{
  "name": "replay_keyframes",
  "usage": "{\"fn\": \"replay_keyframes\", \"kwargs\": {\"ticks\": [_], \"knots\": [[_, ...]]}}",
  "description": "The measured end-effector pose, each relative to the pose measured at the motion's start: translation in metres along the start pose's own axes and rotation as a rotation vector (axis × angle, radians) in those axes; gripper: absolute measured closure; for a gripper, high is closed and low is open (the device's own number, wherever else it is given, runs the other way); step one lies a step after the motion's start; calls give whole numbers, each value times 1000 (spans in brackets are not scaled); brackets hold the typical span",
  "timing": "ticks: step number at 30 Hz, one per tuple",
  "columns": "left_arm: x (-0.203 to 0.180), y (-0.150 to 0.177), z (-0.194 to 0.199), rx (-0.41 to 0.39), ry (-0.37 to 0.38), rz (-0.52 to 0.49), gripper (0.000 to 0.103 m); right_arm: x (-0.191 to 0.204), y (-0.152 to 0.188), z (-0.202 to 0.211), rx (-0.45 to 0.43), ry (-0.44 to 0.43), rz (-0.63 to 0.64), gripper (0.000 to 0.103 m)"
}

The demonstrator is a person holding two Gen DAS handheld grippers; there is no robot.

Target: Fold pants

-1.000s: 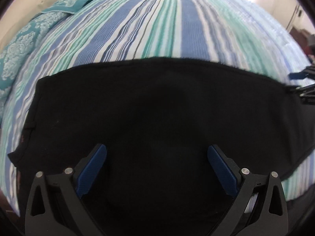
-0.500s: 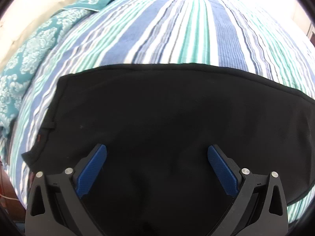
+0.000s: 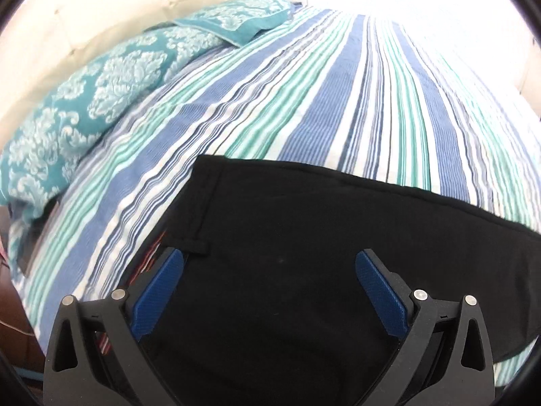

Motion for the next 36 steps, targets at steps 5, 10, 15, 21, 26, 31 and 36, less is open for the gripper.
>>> {"fn": "replay_keyframes", "kwargs": {"ticks": [5,10,15,21,26,31,36], "knots": [[6,54,14,158,268,-79,1,11,30,89,-173,-127,-130,18],[1,129,22,226,76,-348,1,89,103,166,-153,-344,-55,18],[40,163,61,266,77,-341,1,165,198,210,-57,-470,100,18],[25,181,101,214,154,-268,1,218,265,248,-82,-554,244,14],[-31,215,104,186,4,-467,1,243,300,244,-82,-512,313,2],[-59,222,142,196,187,-309,1,222,318,252,-89,-425,312,1],[-156,246,161,105,240,-481,1,216,319,274,-168,-486,217,1]]}}
Point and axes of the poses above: each gripper's, at about its wrist camera, not at the fingertips, and z roughly against the way its jaws point, x to its left, y to its underside, the point moved 7 cm from there along -z, roughly the way its jaws point, and after that the axes turned 6 degrees about y, right-handed, at the moved point
